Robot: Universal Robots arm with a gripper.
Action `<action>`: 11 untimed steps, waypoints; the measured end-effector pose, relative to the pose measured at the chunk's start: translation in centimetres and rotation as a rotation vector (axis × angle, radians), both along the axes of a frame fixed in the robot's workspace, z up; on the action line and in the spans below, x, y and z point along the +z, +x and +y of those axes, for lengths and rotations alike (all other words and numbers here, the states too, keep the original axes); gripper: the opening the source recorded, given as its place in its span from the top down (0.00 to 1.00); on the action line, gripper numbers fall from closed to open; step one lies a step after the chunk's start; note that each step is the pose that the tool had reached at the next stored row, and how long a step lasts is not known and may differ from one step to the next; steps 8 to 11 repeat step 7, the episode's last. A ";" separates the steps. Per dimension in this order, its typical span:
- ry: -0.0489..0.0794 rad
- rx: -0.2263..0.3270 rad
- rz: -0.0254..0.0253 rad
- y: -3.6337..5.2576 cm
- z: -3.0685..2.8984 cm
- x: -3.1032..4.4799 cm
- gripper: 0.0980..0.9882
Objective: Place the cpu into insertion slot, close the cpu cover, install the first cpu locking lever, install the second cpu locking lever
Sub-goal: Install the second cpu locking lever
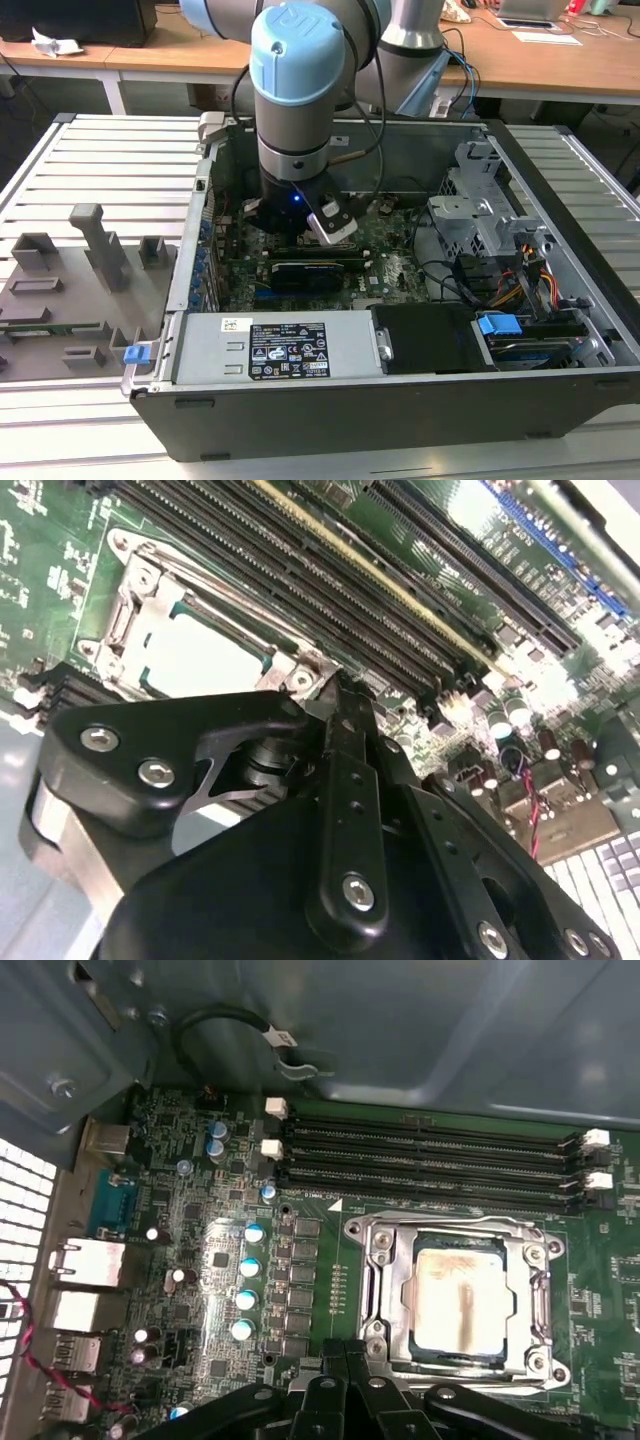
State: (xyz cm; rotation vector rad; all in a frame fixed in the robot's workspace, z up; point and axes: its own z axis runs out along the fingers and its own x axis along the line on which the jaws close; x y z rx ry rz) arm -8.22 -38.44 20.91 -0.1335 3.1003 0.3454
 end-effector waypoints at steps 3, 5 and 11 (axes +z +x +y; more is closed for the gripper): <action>0.000 0.000 0.0000 0.00 0.00 0.30 0.99; -0.001 0.000 0.0000 0.00 0.00 0.56 0.99; -0.001 0.000 0.0000 0.00 0.00 0.85 0.99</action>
